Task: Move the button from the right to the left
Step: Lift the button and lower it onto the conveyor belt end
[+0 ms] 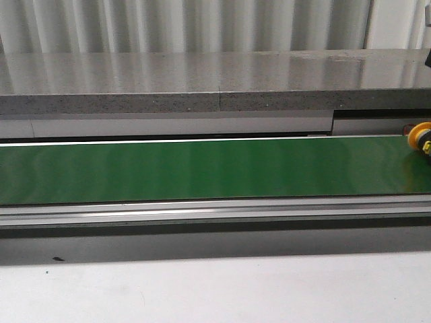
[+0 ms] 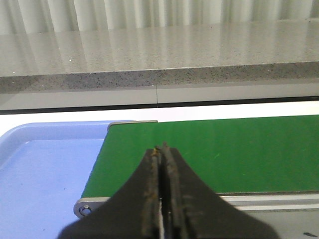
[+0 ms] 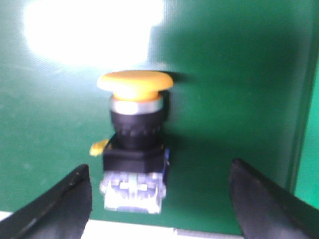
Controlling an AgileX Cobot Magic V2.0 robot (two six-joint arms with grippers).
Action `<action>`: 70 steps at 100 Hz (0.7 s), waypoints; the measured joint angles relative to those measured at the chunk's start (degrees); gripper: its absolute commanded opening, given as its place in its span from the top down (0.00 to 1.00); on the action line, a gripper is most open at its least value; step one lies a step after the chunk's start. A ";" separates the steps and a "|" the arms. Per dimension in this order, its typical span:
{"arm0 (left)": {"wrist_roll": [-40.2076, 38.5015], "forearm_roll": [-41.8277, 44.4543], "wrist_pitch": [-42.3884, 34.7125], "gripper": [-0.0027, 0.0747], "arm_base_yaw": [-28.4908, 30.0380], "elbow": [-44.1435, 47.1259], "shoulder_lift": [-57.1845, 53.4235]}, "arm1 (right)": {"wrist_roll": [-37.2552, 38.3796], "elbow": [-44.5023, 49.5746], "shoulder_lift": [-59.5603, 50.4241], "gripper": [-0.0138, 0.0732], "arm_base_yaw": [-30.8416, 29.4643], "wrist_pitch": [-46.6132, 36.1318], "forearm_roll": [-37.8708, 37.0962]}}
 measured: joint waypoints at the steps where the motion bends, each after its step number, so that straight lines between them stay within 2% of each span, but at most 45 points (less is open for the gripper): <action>1: 0.00 0.00 0.00 0.99 0.00 0.00 0.00 | 0.00 0.39 -0.29 0.19 0.20 -0.28 0.04; 8: 0.00 0.00 0.00 0.99 0.00 0.00 0.00 | -0.14 2.75 -3.31 0.23 1.48 -1.94 0.14; 15: 0.00 0.00 0.00 0.99 0.00 0.00 0.00 | -0.64 5.69 -6.60 0.33 2.85 -3.92 0.14; 32: 0.00 0.00 0.00 0.99 0.00 0.00 0.00 | -3.21 13.63 -14.98 0.80 5.93 -8.75 0.14; 38: 0.00 0.00 0.00 0.99 0.00 0.00 0.00 | -3.80 16.08 -18.18 0.93 6.76 -9.70 0.14; 70: 0.00 0.00 0.00 0.99 0.00 0.00 0.00 | -4.57 28.22 -35.61 0.92 10.53 -15.85 0.14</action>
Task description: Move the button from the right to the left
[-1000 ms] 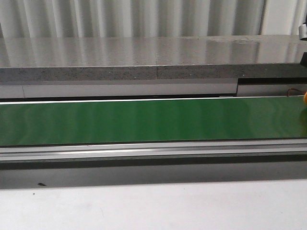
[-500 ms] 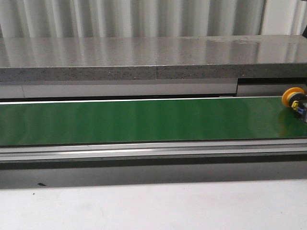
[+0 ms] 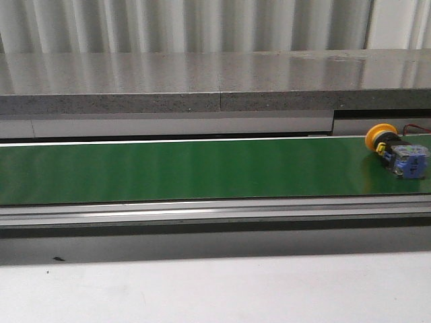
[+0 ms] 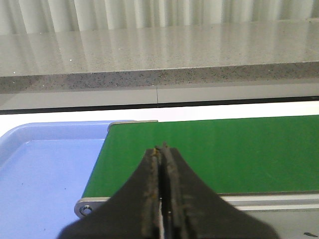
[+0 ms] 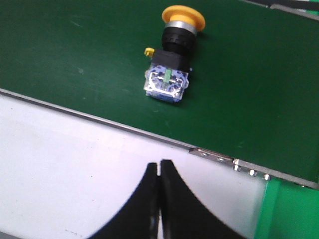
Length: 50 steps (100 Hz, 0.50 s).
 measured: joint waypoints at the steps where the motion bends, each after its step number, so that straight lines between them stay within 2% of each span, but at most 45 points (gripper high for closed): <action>1: 0.00 0.00 0.00 0.99 0.00 0.00 0.00 | 0.00 0.56 -0.42 0.92 0.17 -0.51 0.00; 29: 0.00 0.00 0.00 0.99 0.00 0.00 0.00 | -0.12 12.41 -18.88 0.92 2.63 -10.78 0.00; 50: 0.00 0.27 0.00 0.99 0.00 0.00 0.00 | -0.12 20.38 -33.53 0.92 2.63 -14.89 0.50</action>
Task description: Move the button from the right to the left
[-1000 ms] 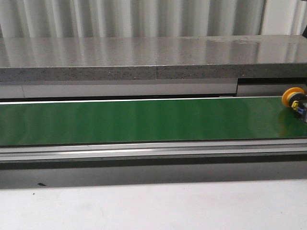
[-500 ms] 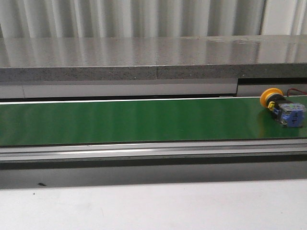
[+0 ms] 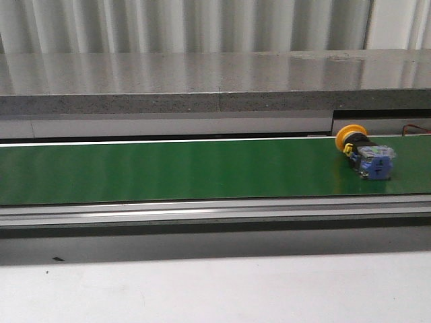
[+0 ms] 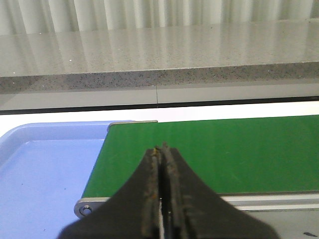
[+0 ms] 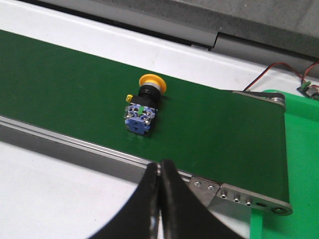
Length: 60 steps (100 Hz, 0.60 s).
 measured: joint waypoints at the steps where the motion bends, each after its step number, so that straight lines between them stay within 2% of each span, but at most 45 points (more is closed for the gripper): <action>1: 0.00 0.14 0.00 0.99 0.00 0.00 0.00 | 0.00 0.22 -0.46 0.92 0.00 -0.05 0.12; 30: 0.00 1.61 0.00 0.99 0.00 0.00 0.00 | 0.00 5.99 -15.42 0.92 0.00 -1.76 0.35; 60: 0.00 1.70 -2.40 0.99 0.00 0.00 0.00 | 0.00 6.11 -17.06 0.92 0.00 -2.37 0.35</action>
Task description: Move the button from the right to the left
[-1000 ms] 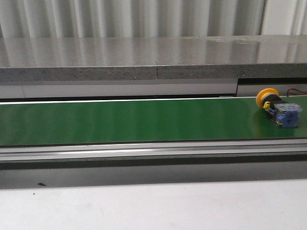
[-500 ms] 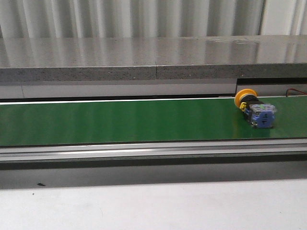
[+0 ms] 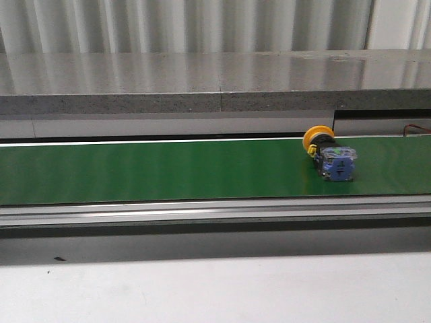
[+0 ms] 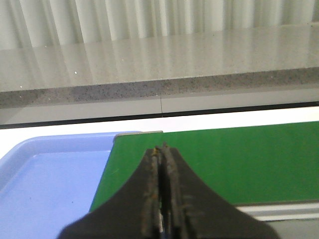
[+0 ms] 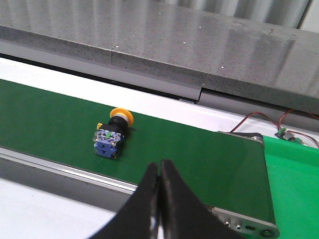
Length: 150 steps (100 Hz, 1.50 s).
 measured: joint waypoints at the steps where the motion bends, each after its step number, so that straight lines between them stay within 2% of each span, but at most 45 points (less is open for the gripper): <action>1: 0.00 0.00 -0.18 0.99 0.00 0.00 0.00 | 0.00 0.00 0.00 0.92 0.00 0.00 0.00; 28: 0.00 -0.67 -3.71 0.99 0.00 0.00 0.00 | 0.00 0.00 0.00 0.92 0.00 0.00 0.02; 43: 0.00 -0.90 4.73 0.99 0.00 -3.20 0.00 | 0.00 0.00 0.00 0.92 0.00 0.00 0.02; 53: 0.00 -1.15 7.40 0.99 0.00 -7.71 2.34 | 0.00 0.00 0.00 0.92 0.00 0.00 0.02; 66: 0.00 -2.16 11.68 0.99 0.00 -14.72 8.97 | 0.00 0.00 0.00 0.92 0.00 0.00 0.02; 92: 0.00 -2.56 28.22 0.99 0.00 -27.49 26.32 | 0.00 0.00 0.00 0.92 0.00 0.00 0.02; 97: 0.00 -2.66 31.51 0.94 0.00 -29.50 29.65 | 0.00 0.00 0.00 0.92 0.00 0.00 0.02; 102: 0.00 -2.66 33.98 0.84 0.00 -31.29 32.80 | 0.00 0.00 0.00 0.92 0.00 0.00 0.02; 109: 0.00 -2.81 36.30 0.62 0.00 -33.27 36.88 | 0.00 0.00 0.00 0.92 0.00 0.00 0.02; 117: 0.00 -3.21 37.40 0.31 0.00 -35.01 40.81 | 0.00 0.00 0.00 0.92 0.00 0.00 0.02; 124: 0.00 -3.54 37.63 0.14 0.00 -36.00 43.22 | 0.00 0.00 0.00 0.92 0.00 0.00 0.02; 131: 0.00 -3.90 37.52 0.09 0.00 -36.35 44.90 | 0.00 0.00 0.00 0.92 0.00 0.00 0.02; 150: 0.00 -6.89 35.21 0.11 0.00 -36.45 47.41 | 0.00 0.00 0.00 0.92 0.00 0.00 0.02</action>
